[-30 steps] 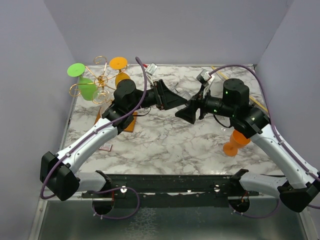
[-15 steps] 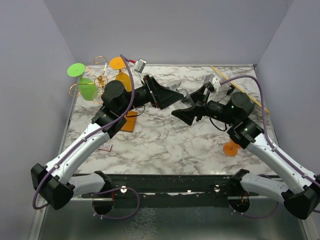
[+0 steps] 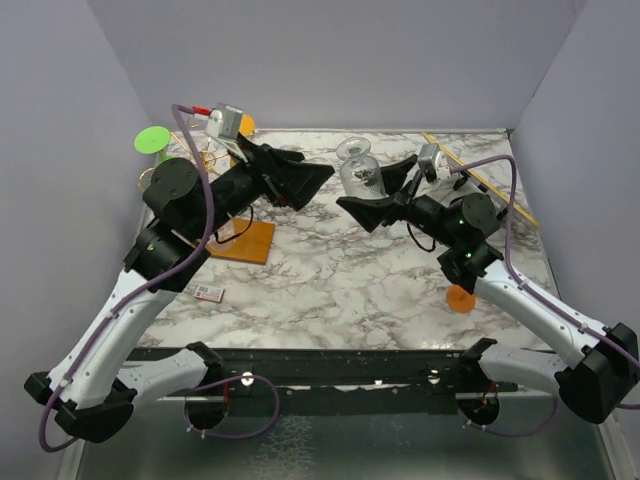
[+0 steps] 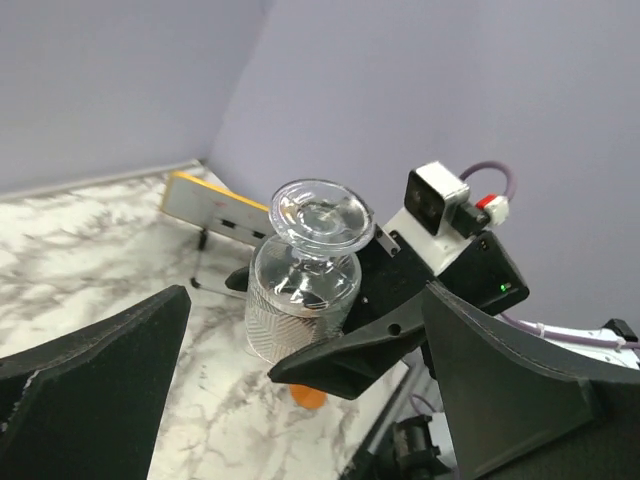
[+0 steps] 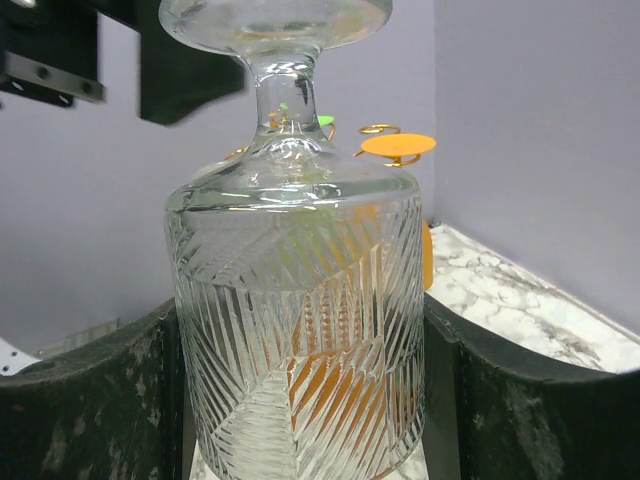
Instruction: Place the wine glass upside down on the wine glass rack
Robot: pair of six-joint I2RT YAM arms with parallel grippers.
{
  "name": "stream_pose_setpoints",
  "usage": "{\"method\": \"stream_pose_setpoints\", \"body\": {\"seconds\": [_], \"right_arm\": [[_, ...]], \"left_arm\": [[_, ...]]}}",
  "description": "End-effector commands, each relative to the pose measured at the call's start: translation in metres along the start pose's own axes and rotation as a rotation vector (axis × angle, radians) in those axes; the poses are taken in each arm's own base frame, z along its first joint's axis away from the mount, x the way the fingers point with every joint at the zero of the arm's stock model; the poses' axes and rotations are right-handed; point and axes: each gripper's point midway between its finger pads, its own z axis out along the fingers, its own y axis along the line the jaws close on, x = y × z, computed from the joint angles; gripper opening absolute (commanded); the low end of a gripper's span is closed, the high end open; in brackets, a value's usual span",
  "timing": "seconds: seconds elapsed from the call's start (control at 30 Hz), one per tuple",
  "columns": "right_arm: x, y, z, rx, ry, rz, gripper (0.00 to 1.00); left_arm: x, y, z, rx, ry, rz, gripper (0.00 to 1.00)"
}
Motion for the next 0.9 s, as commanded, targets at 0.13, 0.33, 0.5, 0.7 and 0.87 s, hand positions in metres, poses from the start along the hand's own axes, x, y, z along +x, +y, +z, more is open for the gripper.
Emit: {"method": "stream_pose_setpoints", "body": {"seconds": [0.13, 0.33, 0.5, 0.7, 0.87], "right_arm": [[-0.018, -0.009, 0.016, 0.058, -0.172, -0.105, 0.01], [0.015, -0.001, 0.046, 0.026, -0.166, -0.065, 0.01], [0.047, -0.002, 0.075, 0.039, -0.162, -0.05, 0.01], [0.071, -0.013, 0.107, 0.084, -0.214, -0.029, 0.01], [0.08, -0.022, 0.119, 0.107, -0.345, -0.025, 0.01]], "left_arm": [[-0.071, 0.016, -0.089, -0.32, -0.195, 0.284, 0.99], [-0.094, 0.051, -0.144, -0.62, -0.27, 0.351, 0.99], [-0.095, 0.062, -0.16, -0.706, -0.277, 0.375, 0.99], [-0.098, 0.069, -0.164, -0.754, -0.272, 0.395, 0.99], [-0.09, 0.065, -0.151, -0.706, -0.255, 0.343, 0.99]]}}
